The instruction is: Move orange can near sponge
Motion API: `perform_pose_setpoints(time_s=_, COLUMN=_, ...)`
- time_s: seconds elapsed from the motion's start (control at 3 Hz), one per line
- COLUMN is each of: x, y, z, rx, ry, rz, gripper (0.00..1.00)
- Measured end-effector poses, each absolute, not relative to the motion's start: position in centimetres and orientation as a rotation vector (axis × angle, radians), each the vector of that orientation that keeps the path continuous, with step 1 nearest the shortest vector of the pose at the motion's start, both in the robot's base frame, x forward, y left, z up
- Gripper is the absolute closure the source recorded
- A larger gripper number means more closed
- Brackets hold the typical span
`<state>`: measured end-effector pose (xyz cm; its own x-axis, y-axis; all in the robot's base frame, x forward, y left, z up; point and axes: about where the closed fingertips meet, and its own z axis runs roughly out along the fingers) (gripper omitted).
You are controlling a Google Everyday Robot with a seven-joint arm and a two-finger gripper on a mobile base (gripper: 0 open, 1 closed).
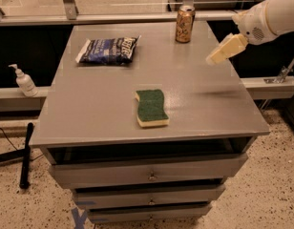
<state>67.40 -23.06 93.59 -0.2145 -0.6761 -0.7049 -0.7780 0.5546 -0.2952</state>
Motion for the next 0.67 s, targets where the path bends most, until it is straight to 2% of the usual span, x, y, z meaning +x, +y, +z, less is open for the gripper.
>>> perform_pose_setpoints(time_s=0.33, x=72.50, y=-21.51, z=92.29, rx=-1.029, ry=1.889, rz=0.261, gripper=0.00)
perform_pose_setpoints(time_s=0.67, x=72.50, y=-21.50, z=92.28, rx=-1.029, ry=1.889, rz=0.261, gripper=0.00)
